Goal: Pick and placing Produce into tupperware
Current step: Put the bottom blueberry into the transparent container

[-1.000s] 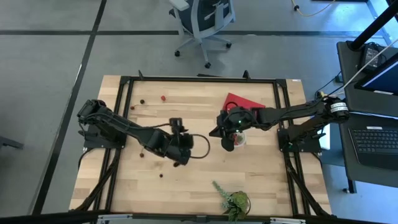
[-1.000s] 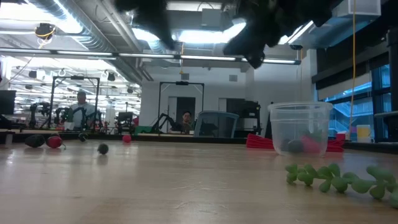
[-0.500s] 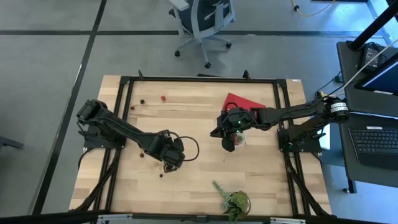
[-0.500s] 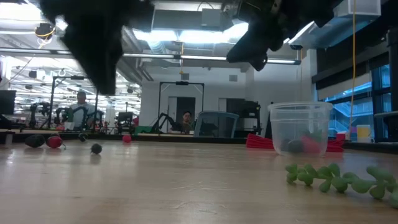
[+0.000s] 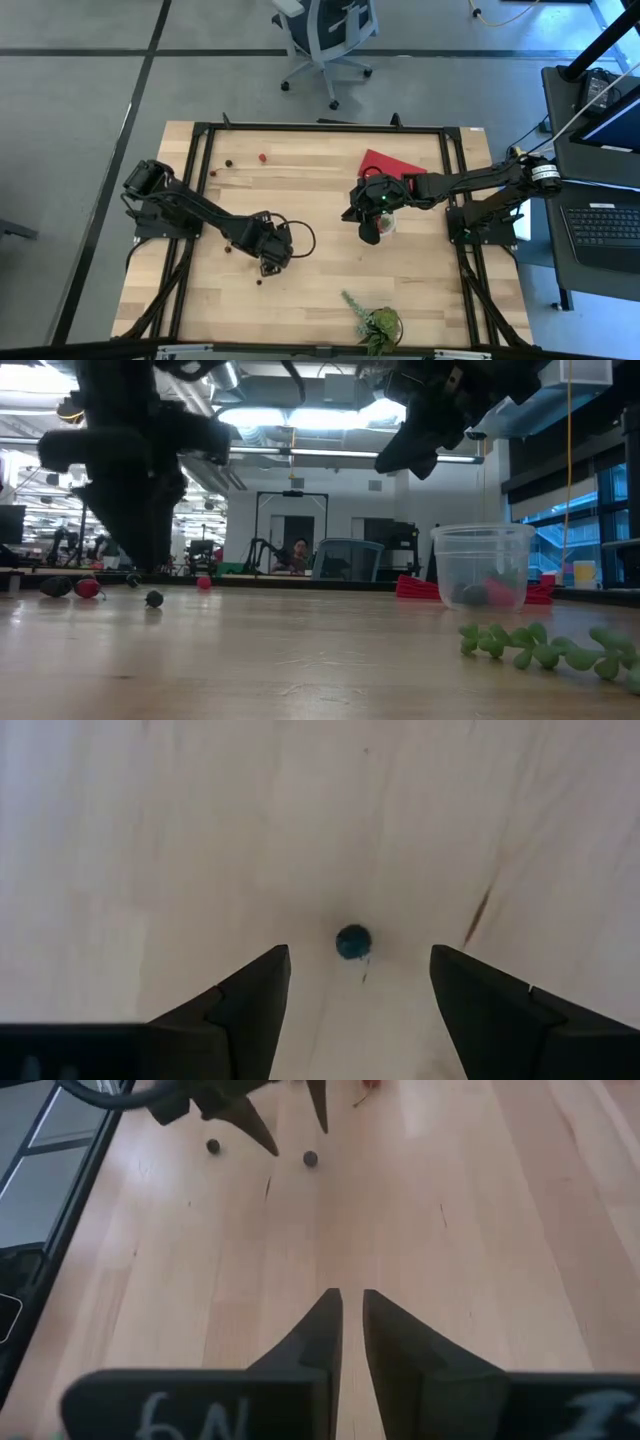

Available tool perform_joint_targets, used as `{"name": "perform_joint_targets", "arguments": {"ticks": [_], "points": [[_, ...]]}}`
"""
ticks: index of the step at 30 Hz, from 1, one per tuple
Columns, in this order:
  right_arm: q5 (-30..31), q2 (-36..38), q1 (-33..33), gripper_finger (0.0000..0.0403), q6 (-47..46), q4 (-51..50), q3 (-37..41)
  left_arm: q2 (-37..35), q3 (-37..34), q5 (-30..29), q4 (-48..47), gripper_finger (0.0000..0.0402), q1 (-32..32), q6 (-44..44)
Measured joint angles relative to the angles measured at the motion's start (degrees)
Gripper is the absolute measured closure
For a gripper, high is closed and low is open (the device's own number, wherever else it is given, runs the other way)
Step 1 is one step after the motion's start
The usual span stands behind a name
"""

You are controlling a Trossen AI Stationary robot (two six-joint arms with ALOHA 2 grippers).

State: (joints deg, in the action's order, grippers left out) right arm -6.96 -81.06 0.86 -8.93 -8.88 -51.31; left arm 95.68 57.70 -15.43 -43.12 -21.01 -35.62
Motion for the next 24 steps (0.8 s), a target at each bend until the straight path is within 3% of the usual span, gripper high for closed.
{"name": "perform_joint_targets", "arguments": {"ticks": [7, 12, 24], "points": [[-0.01, 0.0, 0.0, 0.0356, 0.24, 0.02, 0.01, 0.0, -4.54, 0.36, 5.15, 0.0166, 2.1, 0.32], [0.0, 0.0, 0.0, 0.0356, 0.24, 0.02, 0.0, 0.0, -6.08, 4.49, 9.36, 0.0166, 2.95, 1.96], [-0.02, 0.02, 0.02, 0.0356, 0.26, 0.0, 0.0, -0.26, -9.27, 7.15, 12.02, 0.0166, 2.95, 1.61]]}}
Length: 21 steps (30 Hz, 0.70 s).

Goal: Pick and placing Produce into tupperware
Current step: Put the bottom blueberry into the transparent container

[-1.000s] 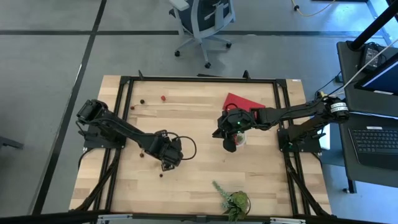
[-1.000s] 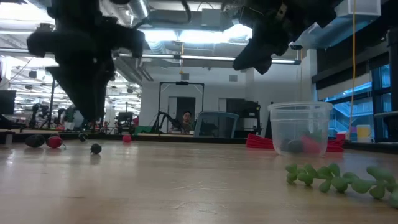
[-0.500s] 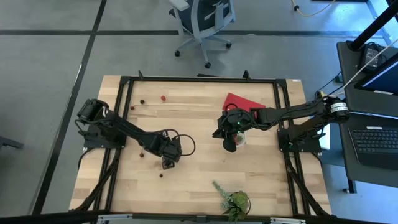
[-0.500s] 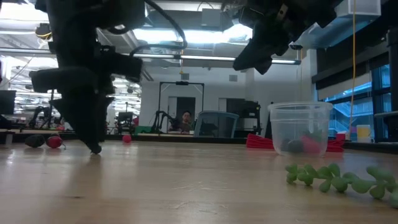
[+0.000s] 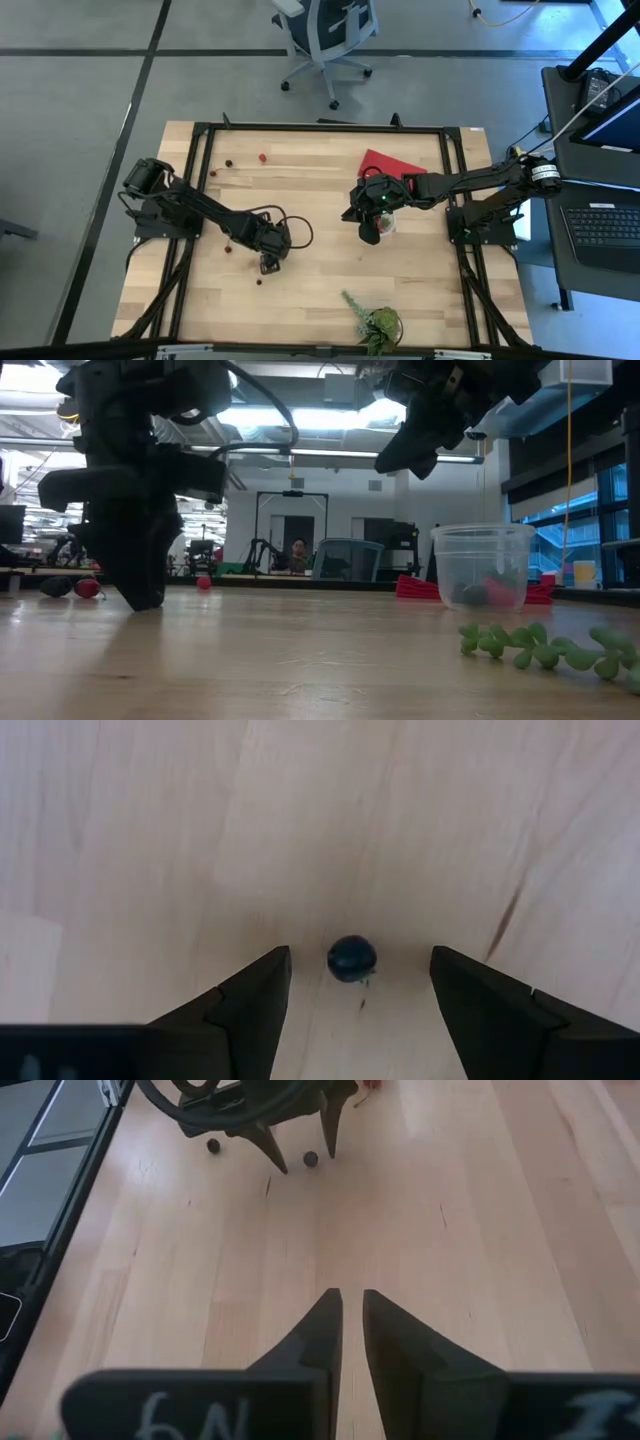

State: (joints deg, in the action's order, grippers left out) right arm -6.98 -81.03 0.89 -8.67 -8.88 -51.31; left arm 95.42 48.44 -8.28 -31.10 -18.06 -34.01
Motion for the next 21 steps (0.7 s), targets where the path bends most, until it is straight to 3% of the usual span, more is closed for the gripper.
{"name": "perform_joint_targets", "arguments": {"ticks": [8, 21], "points": [[0.0, 0.0, -0.02, 0.0356, 0.15, 0.01, 0.0, 0.04, -0.62, -0.11, 2.68, 0.0186, -0.04, 0.25], [0.0, 0.01, -0.02, 0.0356, 0.17, 0.0, 0.0, 0.2, -0.62, -0.75, 3.59, 0.0307, -0.11, 0.23]]}}
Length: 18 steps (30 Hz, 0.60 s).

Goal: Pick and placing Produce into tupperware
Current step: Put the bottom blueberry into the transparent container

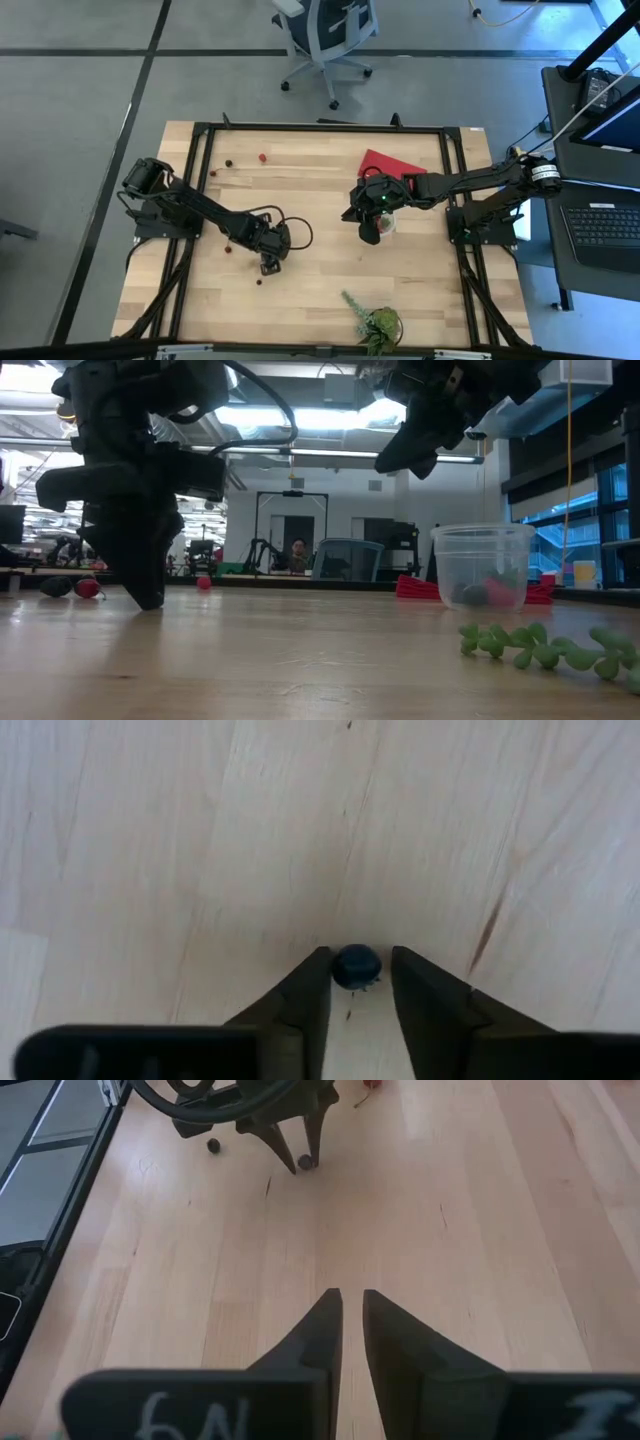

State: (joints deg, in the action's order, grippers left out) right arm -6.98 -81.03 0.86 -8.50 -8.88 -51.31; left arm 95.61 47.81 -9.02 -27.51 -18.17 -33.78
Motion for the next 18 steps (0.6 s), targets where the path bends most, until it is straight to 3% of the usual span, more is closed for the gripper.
{"name": "perform_joint_targets", "arguments": {"ticks": [8, 15, 18], "points": [[0.0, 0.01, 0.02, 0.0356, 0.01, 0.0, 0.0, 0.04, -0.02, -0.67, -0.04, 0.0358, 0.0, -0.02], [-0.05, 0.01, 0.02, 0.0356, -3.27, 0.0, 0.0, -0.75, -0.22, -3.23, 0.82, 0.0362, -0.61, 3.42], [-0.17, 0.01, 0.0, 0.0356, -7.65, 0.04, 0.0, -3.18, -0.42, -8.12, 0.7, 0.0362, -0.31, 5.43]]}}
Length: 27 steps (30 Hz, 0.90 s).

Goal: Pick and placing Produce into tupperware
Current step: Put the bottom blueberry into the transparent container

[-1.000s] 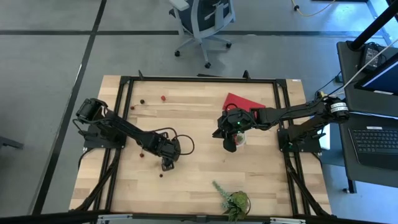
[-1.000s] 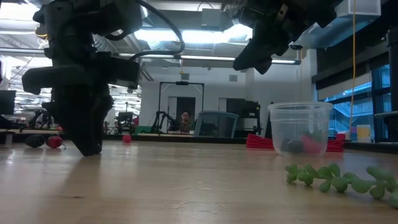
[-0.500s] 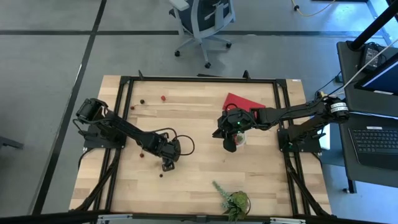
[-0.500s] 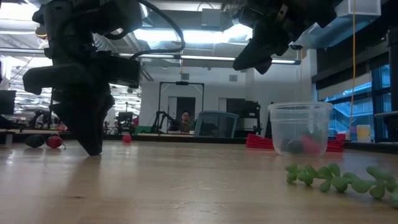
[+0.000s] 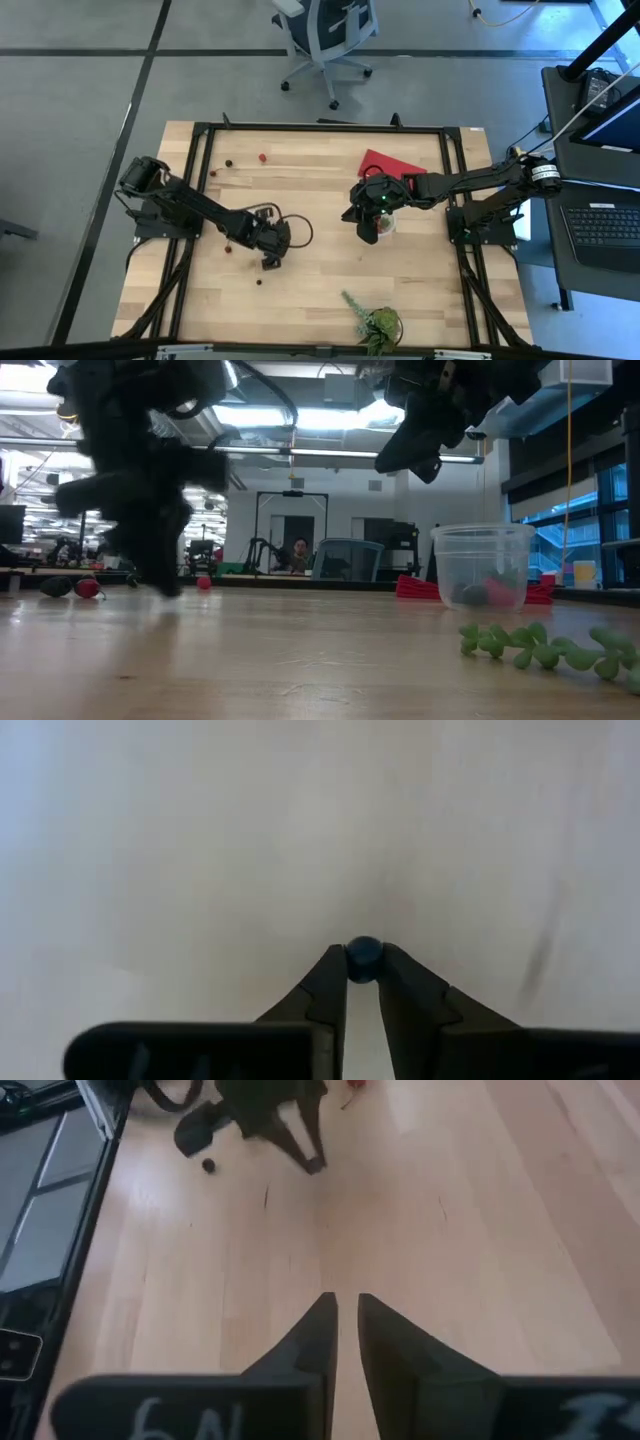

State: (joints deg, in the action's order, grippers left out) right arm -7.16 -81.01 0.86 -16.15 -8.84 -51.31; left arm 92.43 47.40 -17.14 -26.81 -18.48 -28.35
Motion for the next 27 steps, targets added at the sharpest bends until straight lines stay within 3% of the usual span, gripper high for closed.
{"name": "perform_joint_targets", "arguments": {"ticks": [6, 12, 15, 20, 27], "points": [[-1.31, 0.0, 0.0, 0.0349, 1.4, 1.48, 0.0, -8.37, 0.15, -10.62, 1.66, 0.0362, -0.15, 8.0], [-3.56, 0.0, 0.02, 0.0277, 1.28, 6.1, -0.02, -14.35, 0.22, -17.77, 9.11, 0.0362, -0.18, 21.62], [-2.94, 0.0, 0.02, 0.0225, 0.25, 9.96, -0.02, -14.59, 0.24, -18.88, 14.01, 0.0363, 0.04, 29.23], [4.36, 0.02, 0.02, 0.0164, -0.72, 16.96, -0.04, -14.3, 0.24, -19.52, 19.97, 0.0363, 1.44, 38.29], [5.98, 0.02, -0.14, 0.0142, -10.14, 21.23, -0.04, -14.33, 0.28, -19.6, 31.54, 0.0363, 3.44, 51.45]]}}
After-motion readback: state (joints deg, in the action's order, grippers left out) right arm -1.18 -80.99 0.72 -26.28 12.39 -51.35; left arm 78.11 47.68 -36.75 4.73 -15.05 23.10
